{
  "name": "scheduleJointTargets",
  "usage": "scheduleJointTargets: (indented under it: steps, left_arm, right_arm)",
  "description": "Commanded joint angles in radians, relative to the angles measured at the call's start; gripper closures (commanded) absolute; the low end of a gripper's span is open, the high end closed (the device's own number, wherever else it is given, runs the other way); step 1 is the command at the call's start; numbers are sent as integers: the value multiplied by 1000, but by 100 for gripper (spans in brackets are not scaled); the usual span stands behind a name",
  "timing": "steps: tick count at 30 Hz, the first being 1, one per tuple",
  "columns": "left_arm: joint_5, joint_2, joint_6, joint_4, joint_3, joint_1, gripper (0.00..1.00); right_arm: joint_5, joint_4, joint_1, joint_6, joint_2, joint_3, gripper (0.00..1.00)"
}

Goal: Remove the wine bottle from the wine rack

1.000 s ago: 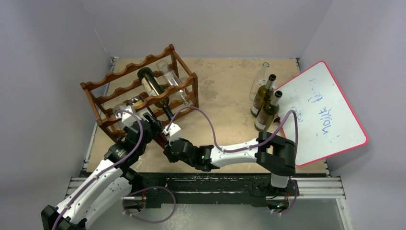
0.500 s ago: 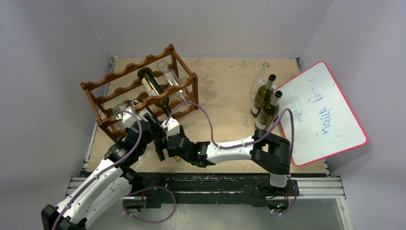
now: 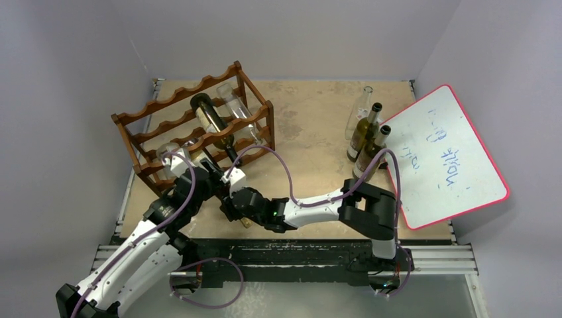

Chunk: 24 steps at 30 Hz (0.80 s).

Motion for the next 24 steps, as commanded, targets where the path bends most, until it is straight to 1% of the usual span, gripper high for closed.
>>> scheduleJointTargets:
  steps: [1, 3, 4, 5, 6, 8, 13, 17, 19, 20, 21, 24]
  left_arm:
    - [-44, -39, -43, 55, 101, -2, 82]
    - [-42, -30, -48, 27, 125, -2, 54]
    - [-40, -27, -50, 11, 137, -2, 44]
    - [-35, -20, -49, 1, 147, -2, 35]
    - [-26, -15, -45, -5, 156, -2, 31]
    - [5, -3, -22, -7, 174, -2, 26]
    - [77, -4, 4, -15, 210, -2, 21]
    - [78, -21, 10, -26, 236, -2, 19]
    - [70, -25, 19, -29, 248, -2, 9]
    - [69, -26, 27, -27, 252, -2, 2]
    - [64, -30, 30, -31, 257, -2, 0]
    - [47, -45, 35, -40, 265, -2, 0]
  right_arm:
    - [12, 42, -2, -37, -38, 36, 72]
    - [17, 26, -2, -34, -59, 38, 95]
    - [18, 12, -2, -34, -68, 40, 100]
    - [17, 2, -2, -32, -79, 41, 100]
    - [5, -2, -2, -35, -89, 38, 100]
    - [-19, 1, -2, -37, -113, 22, 100]
    - [-91, -15, -2, -22, -173, -10, 100]
    - [-69, -25, -2, 5, -196, -26, 100]
    - [-65, -24, -2, 17, -207, -38, 100]
    - [-63, -25, -2, 23, -213, -45, 100]
    - [-60, -26, -1, 30, -221, -53, 100]
    - [-57, -36, -1, 48, -253, -76, 100]
